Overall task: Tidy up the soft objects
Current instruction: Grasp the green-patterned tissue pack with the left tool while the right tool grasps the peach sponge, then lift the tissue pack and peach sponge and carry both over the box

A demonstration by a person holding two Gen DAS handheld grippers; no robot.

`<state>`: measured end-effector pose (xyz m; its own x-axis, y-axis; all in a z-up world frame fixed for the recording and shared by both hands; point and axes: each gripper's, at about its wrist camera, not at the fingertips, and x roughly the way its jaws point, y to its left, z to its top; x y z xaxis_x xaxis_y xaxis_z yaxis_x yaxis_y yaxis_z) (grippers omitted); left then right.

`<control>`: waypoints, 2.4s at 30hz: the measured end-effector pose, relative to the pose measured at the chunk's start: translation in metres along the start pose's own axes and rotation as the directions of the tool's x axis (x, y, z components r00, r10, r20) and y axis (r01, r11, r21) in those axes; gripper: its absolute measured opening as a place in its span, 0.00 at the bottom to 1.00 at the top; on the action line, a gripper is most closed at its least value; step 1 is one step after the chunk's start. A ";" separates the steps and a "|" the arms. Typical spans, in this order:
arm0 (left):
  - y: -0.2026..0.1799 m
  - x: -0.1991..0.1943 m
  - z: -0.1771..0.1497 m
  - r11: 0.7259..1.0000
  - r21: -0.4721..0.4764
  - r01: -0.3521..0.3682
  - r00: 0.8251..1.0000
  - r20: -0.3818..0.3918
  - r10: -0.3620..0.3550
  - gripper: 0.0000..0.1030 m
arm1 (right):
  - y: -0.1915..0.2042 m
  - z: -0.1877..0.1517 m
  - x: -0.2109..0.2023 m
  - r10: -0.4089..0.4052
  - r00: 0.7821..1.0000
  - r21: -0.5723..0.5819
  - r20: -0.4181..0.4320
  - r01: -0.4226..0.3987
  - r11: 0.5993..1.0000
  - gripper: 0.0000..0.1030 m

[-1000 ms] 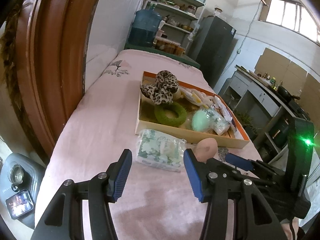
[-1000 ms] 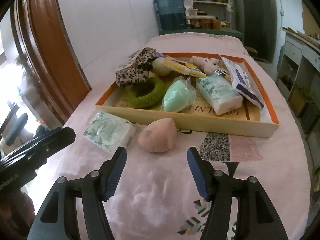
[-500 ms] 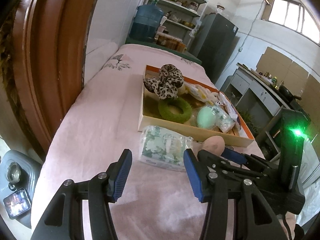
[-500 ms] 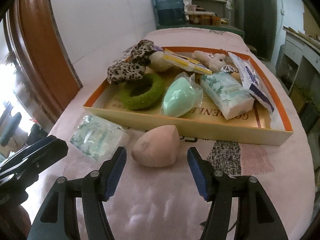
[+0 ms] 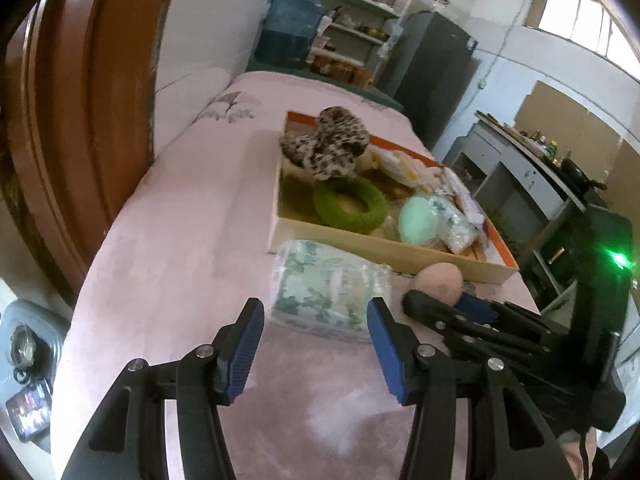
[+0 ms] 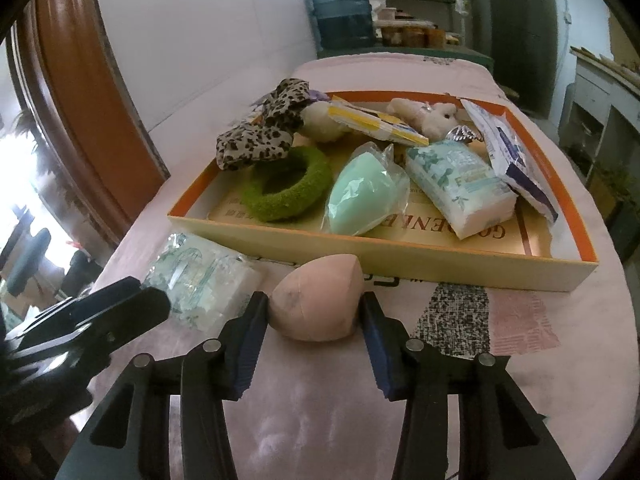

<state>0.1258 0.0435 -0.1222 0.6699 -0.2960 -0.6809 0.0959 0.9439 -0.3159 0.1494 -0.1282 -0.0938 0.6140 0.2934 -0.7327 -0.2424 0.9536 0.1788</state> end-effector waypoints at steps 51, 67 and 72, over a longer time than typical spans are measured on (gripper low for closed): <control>-0.059 -0.043 0.020 0.992 0.112 0.065 0.981 0.177 -0.084 0.17 | -0.016 -0.007 -0.082 0.010 0.988 0.022 0.154 -0.014 1.000 0.47; -0.084 -0.052 0.055 0.985 0.148 0.085 0.965 0.234 -0.118 0.18 | -0.035 0.021 -0.113 -0.045 0.972 0.017 0.231 0.042 0.999 0.47; -0.090 -0.051 0.065 0.985 0.152 0.083 0.962 0.244 -0.119 0.18 | -0.041 0.030 -0.116 -0.062 0.968 0.016 0.243 0.060 0.998 0.47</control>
<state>0.1303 -0.0164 -0.0161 0.8132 -0.3613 -0.4562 0.2622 0.9274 -0.2669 0.1113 -0.1992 0.0035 0.7921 0.2409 -0.5608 -0.1926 0.9705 0.1450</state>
